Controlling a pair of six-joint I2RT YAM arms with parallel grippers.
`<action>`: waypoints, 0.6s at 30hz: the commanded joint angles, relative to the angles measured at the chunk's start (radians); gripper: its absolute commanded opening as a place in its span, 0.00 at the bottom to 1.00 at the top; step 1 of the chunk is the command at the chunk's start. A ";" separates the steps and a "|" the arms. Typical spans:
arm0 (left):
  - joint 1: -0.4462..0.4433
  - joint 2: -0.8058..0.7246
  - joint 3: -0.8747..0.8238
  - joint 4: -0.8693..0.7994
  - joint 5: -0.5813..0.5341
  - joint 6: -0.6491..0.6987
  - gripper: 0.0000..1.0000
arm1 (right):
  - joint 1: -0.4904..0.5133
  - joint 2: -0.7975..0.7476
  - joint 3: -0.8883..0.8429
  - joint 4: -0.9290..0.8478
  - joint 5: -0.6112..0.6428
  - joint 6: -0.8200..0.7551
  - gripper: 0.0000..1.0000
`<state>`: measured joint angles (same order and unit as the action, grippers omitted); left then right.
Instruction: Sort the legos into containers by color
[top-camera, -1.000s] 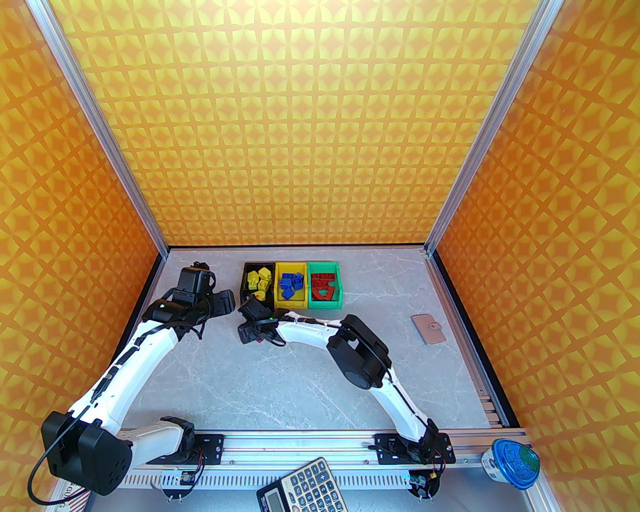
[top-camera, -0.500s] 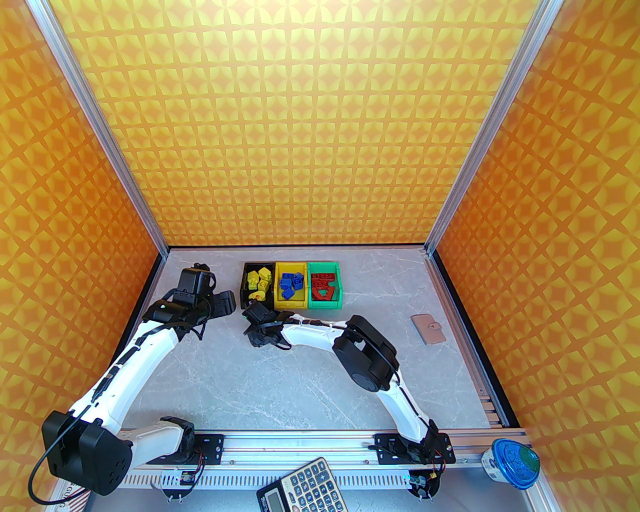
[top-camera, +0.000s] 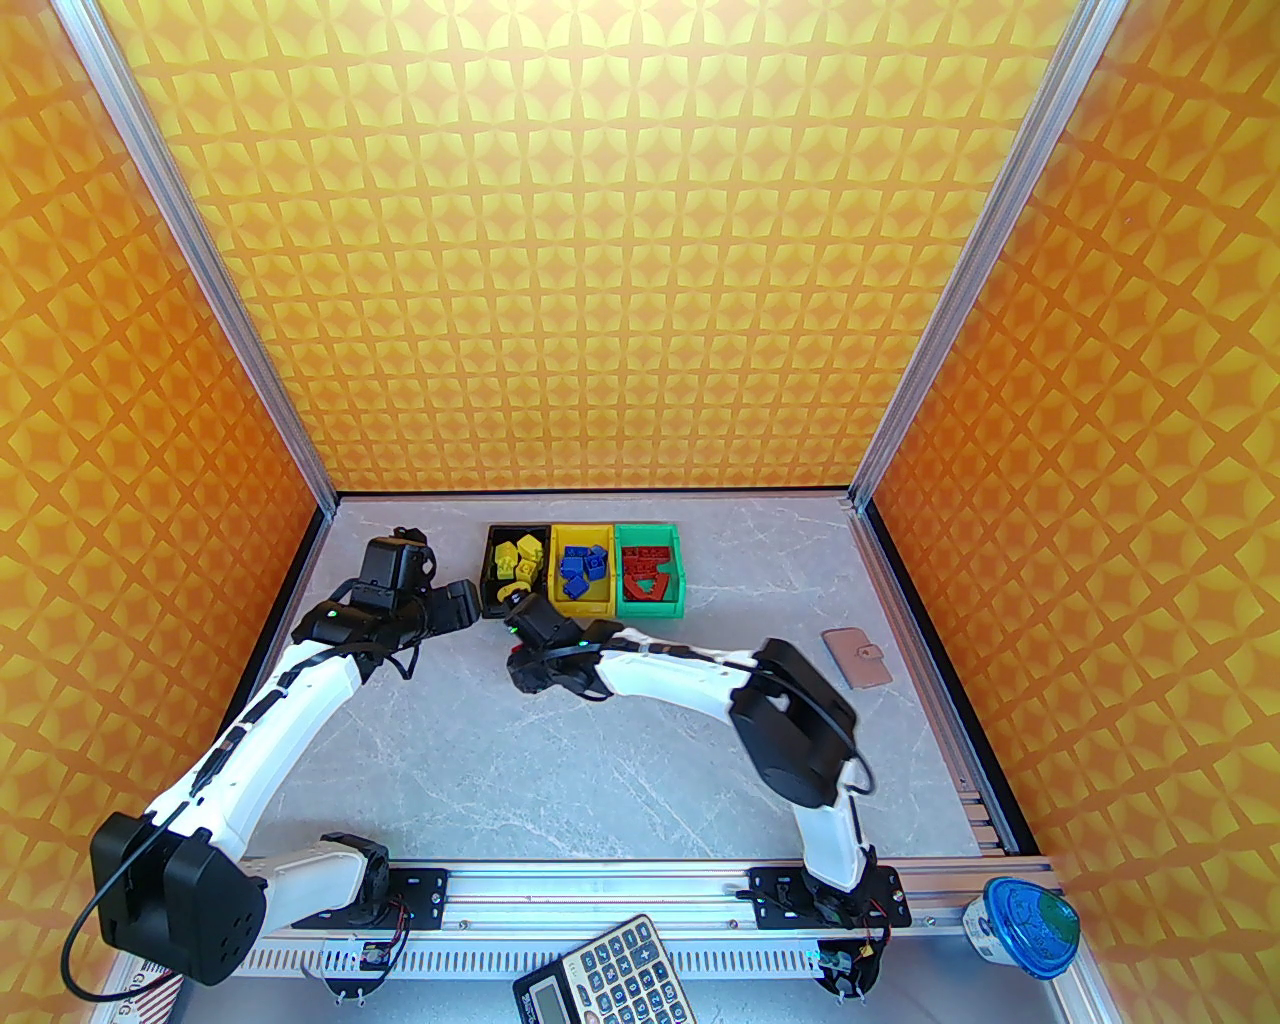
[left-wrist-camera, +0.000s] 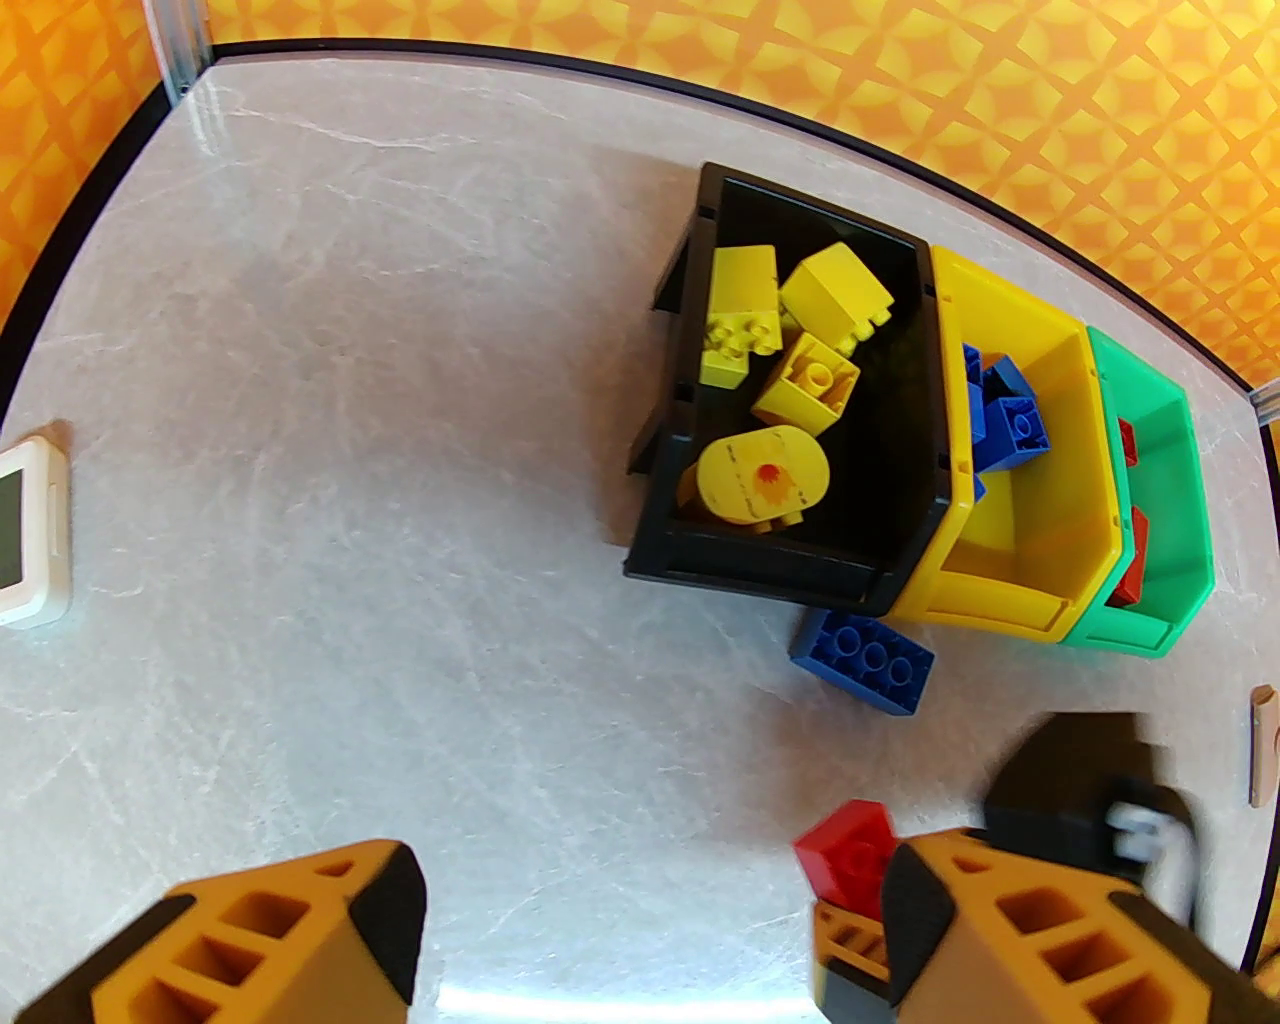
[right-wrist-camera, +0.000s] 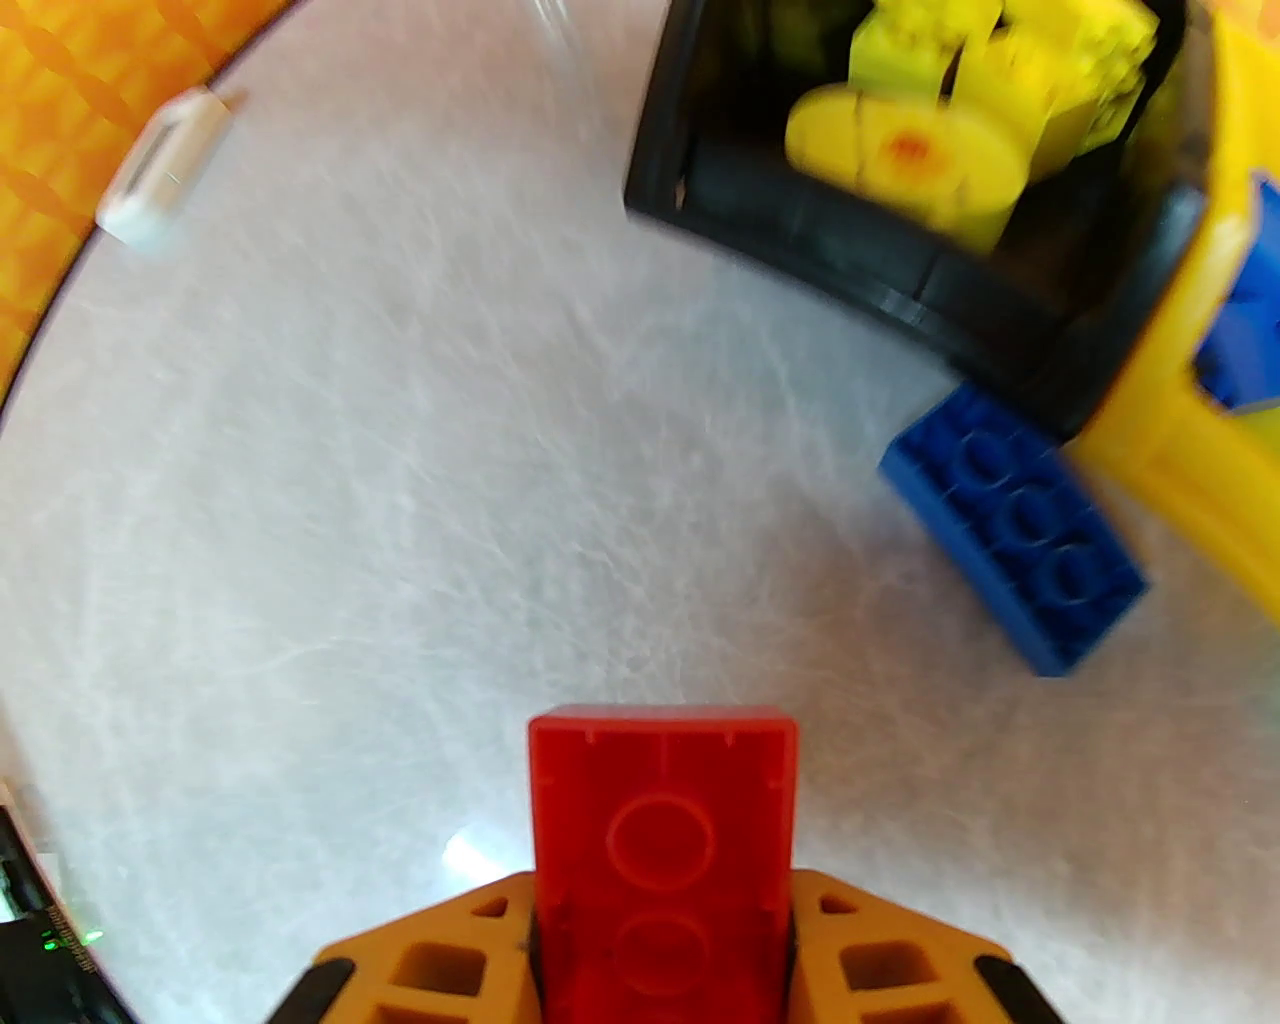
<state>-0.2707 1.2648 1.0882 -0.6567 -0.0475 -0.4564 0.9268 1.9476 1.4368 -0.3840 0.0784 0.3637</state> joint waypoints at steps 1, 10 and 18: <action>-0.030 0.021 0.003 0.032 0.032 -0.025 0.79 | -0.041 -0.084 -0.043 0.006 0.006 -0.020 0.24; -0.122 0.038 -0.044 0.085 0.035 -0.080 0.79 | -0.201 -0.192 -0.057 -0.051 0.035 -0.081 0.24; -0.221 0.137 -0.029 0.135 0.035 -0.122 0.79 | -0.417 -0.162 0.032 -0.082 0.027 -0.139 0.24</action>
<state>-0.4637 1.3647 1.0481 -0.5598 -0.0296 -0.5472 0.5579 1.7721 1.4017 -0.4400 0.0910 0.2684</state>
